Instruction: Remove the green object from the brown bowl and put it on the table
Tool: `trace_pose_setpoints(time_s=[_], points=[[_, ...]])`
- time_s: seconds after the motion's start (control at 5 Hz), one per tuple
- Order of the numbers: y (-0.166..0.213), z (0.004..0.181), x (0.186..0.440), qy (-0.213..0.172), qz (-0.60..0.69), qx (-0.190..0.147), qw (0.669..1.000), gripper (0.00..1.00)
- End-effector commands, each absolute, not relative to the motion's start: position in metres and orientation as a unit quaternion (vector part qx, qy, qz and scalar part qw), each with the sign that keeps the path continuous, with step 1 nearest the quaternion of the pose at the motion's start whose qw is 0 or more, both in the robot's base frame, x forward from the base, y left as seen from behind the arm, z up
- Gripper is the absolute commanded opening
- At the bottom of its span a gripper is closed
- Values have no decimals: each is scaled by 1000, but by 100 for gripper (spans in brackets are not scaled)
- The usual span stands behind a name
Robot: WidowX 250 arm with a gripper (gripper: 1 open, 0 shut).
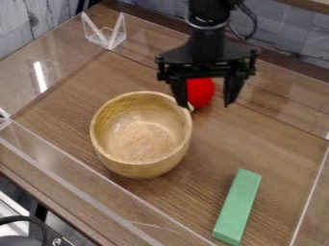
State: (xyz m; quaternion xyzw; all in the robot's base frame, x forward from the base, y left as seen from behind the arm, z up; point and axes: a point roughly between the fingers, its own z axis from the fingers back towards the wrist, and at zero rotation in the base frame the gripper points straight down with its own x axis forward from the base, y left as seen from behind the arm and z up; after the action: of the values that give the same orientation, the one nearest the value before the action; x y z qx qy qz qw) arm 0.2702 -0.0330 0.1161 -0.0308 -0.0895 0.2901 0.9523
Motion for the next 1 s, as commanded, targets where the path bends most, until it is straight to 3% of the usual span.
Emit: trace_pose_setpoints(time_s=[0.0, 0.2, 0.8], points=[[-18, 127, 274, -124, 315, -39, 940, 100], [-9, 117, 275, -128, 343, -32, 930, 100], [-14, 113, 267, -134, 366, -16, 921, 100]])
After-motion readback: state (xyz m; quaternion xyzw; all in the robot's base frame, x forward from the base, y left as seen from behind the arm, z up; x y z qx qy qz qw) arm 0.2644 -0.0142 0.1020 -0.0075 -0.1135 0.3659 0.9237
